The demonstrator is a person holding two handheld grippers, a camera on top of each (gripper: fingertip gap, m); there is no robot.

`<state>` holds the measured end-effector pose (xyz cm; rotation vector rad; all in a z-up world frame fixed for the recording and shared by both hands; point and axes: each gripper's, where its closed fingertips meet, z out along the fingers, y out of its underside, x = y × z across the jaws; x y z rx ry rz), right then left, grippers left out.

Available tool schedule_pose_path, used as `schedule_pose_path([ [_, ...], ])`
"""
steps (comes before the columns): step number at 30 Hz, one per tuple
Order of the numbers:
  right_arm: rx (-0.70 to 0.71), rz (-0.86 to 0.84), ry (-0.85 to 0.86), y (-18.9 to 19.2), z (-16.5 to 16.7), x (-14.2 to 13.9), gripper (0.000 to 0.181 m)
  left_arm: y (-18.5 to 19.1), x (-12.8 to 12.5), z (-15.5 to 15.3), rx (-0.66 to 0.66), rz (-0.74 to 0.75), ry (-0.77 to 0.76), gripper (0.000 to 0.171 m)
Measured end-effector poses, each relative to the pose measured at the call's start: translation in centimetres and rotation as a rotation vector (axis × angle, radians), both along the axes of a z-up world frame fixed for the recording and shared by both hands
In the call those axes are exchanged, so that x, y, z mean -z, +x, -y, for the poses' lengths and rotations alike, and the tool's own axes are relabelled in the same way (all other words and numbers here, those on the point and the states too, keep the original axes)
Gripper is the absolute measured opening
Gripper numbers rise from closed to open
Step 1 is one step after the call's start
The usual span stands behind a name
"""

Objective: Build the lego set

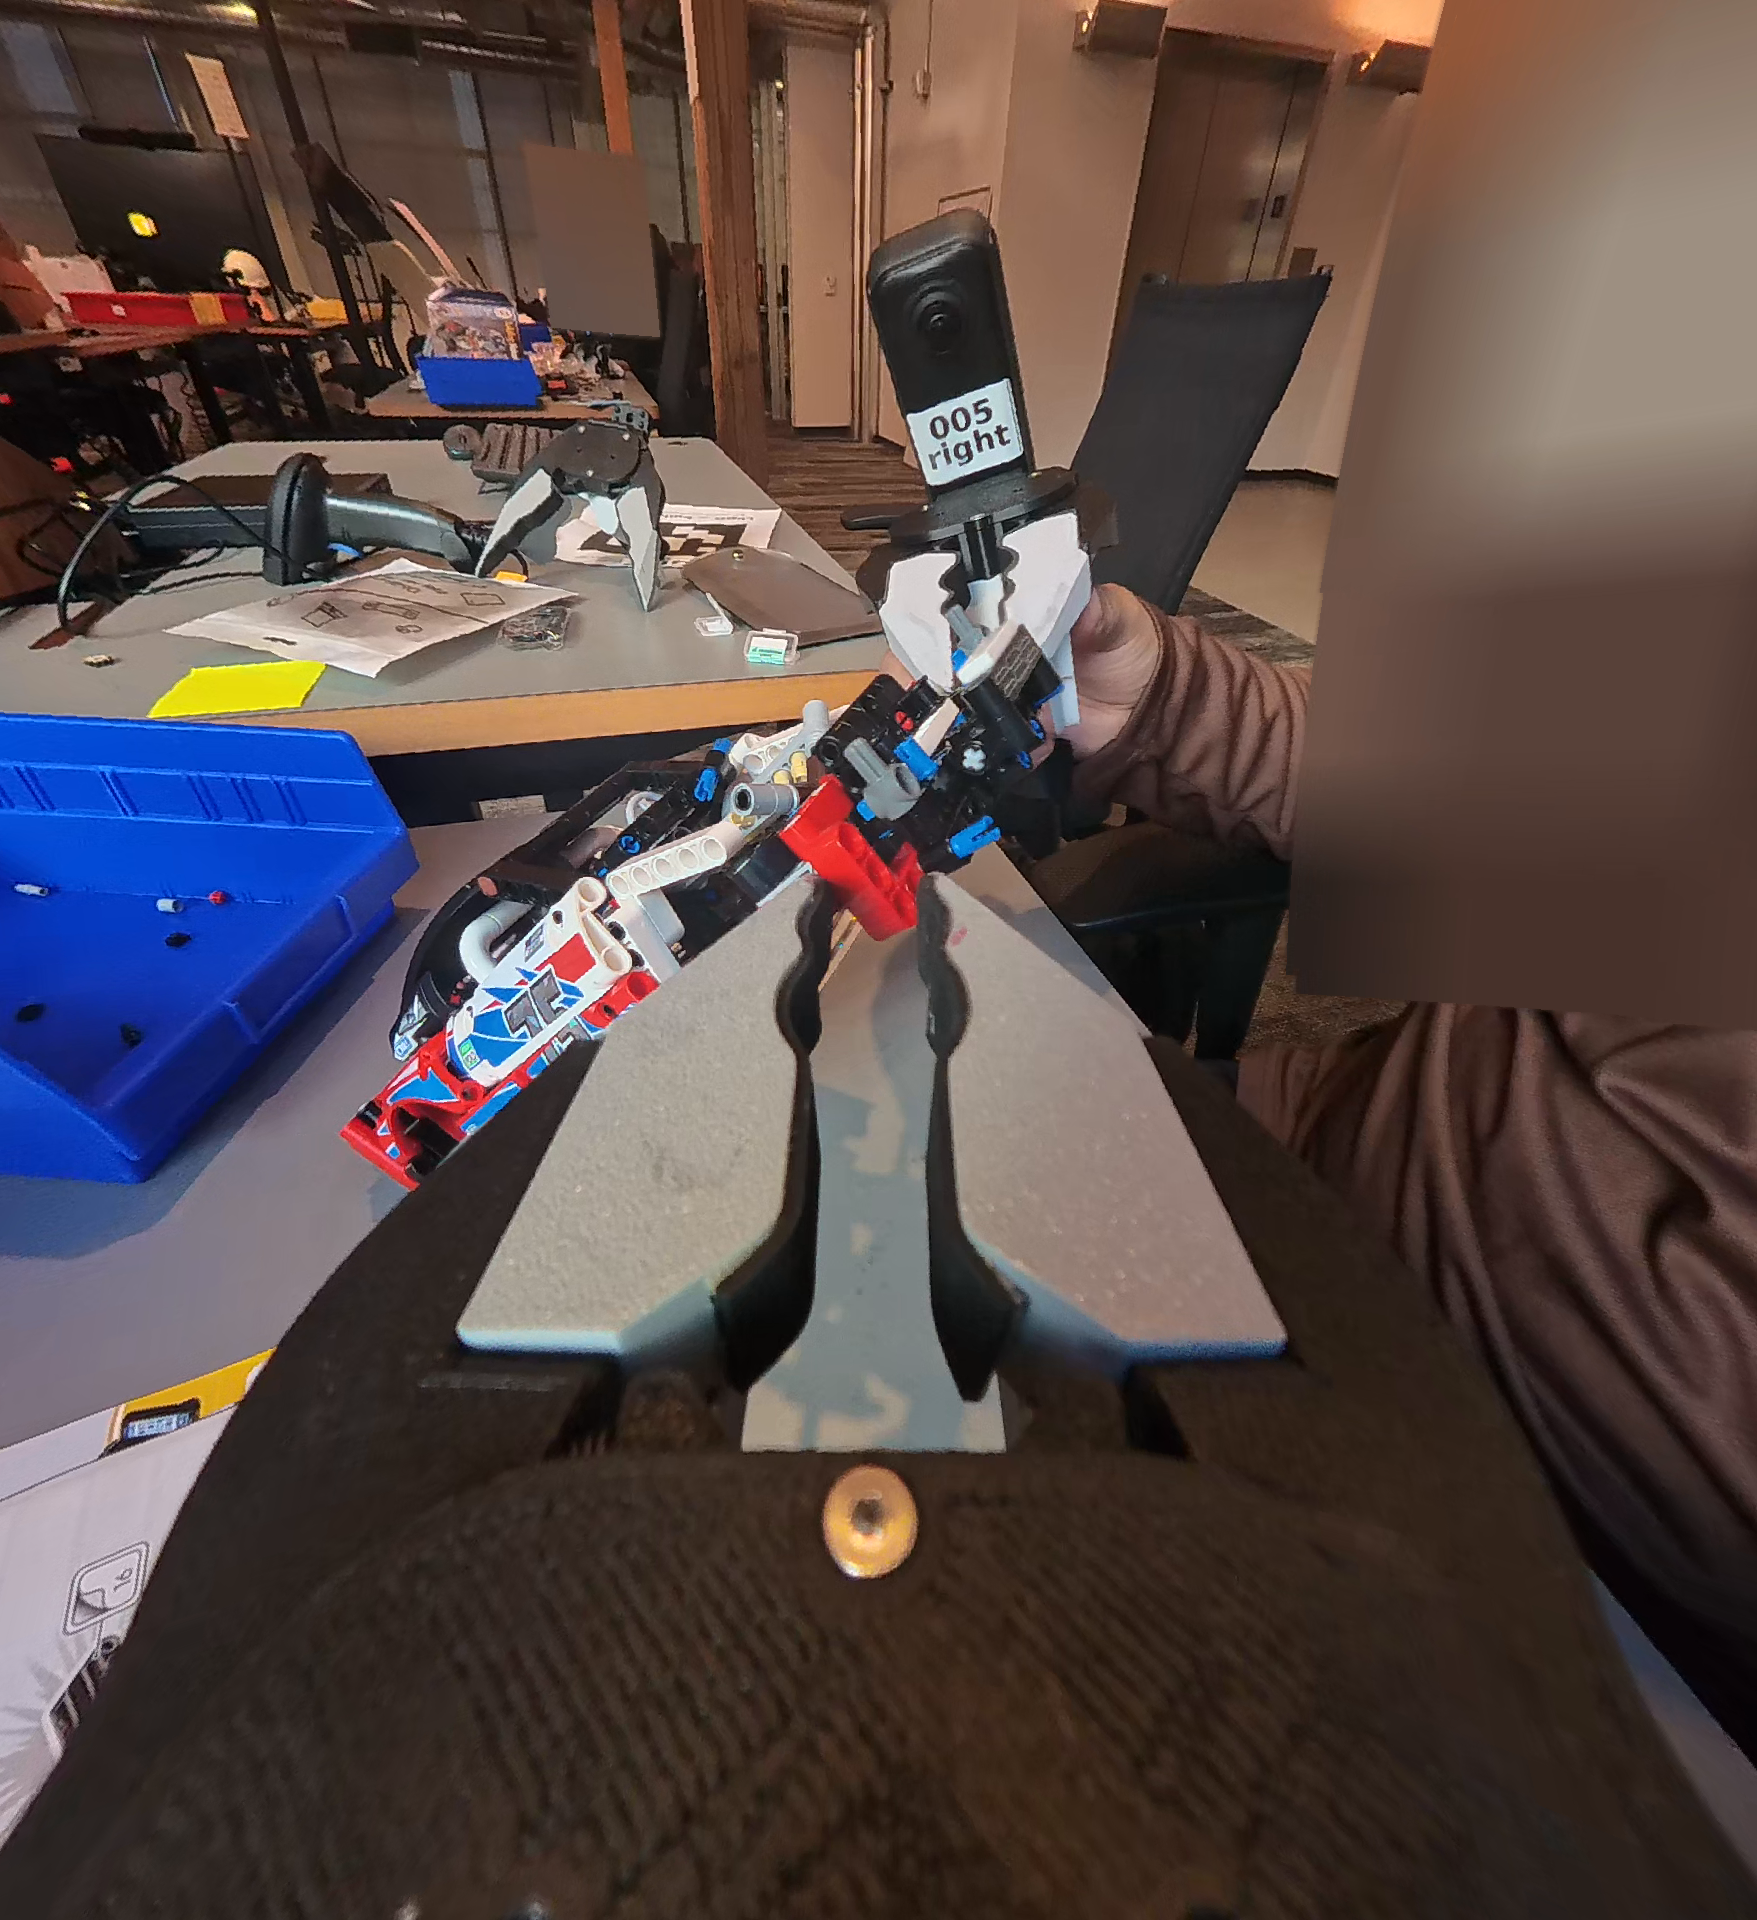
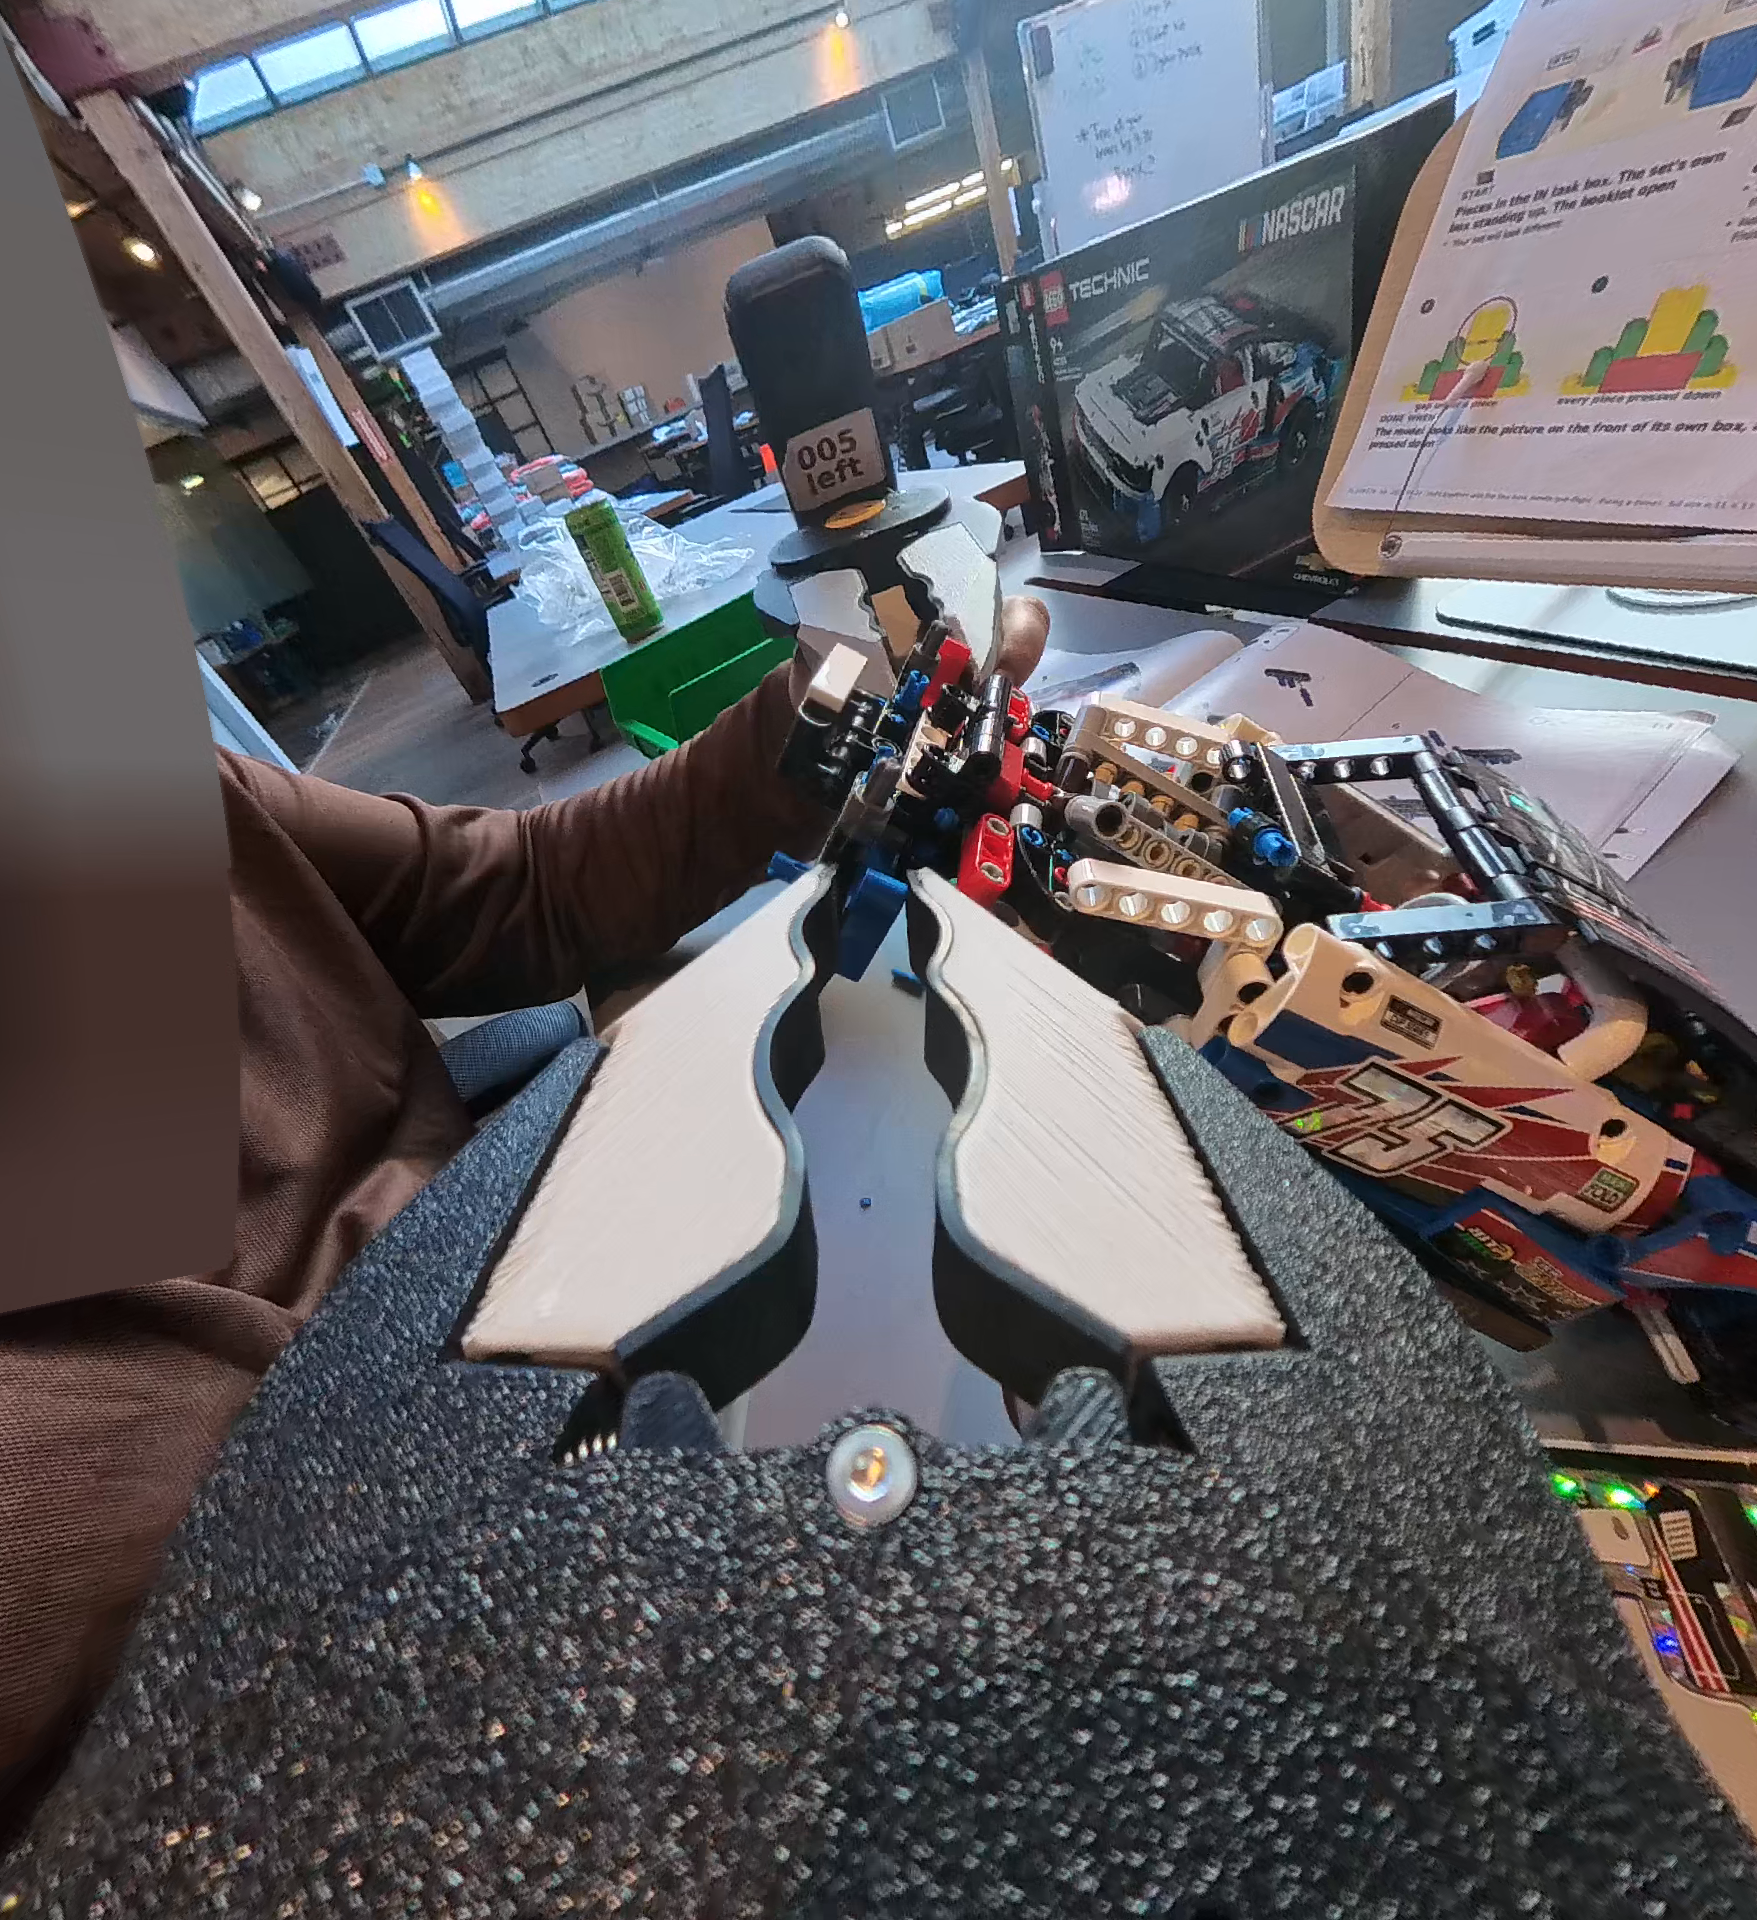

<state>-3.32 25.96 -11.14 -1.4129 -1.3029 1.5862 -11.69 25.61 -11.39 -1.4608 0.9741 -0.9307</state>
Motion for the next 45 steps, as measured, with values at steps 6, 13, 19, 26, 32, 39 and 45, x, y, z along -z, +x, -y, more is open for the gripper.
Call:
schedule_pose_path([
  [6,-0.015,0.031,0.028,-0.4,0.6,1.0,0.012,-0.4,1.0,0.4,0.032,-0.037,-0.014,0.013],
  [13,-0.047,0.038,0.030,-0.5,1.2,1.5,0.012,-0.5,1.6,0.9,0.079,-0.041,-0.044,0.013],
  [19,-0.122,0.055,0.012,-0.8,2.7,3.5,0.011,-0.8,3.4,1.8,0.133,-0.078,-0.069,0.012],
  [26,-0.177,0.148,-0.035,-1.0,4.4,8.7,0.010,-1.0,8.9,3.1,0.107,-0.181,-0.176,0.008],
  [32,-0.222,0.339,0.044,-1.7,5.8,14.3,0.011,-1.8,14.6,4.0,0.033,-0.281,-0.309,0.007],
  [39,-0.239,0.525,0.157,-1.7,6.2,17.5,0.008,-2.1,18.3,4.2,-0.045,-0.558,-0.289,0.008],
  [45,-0.257,0.495,0.167,-1.2,6.1,17.1,0.009,-2.2,18.3,4.1,-0.084,-0.572,-0.265,0.011],
])
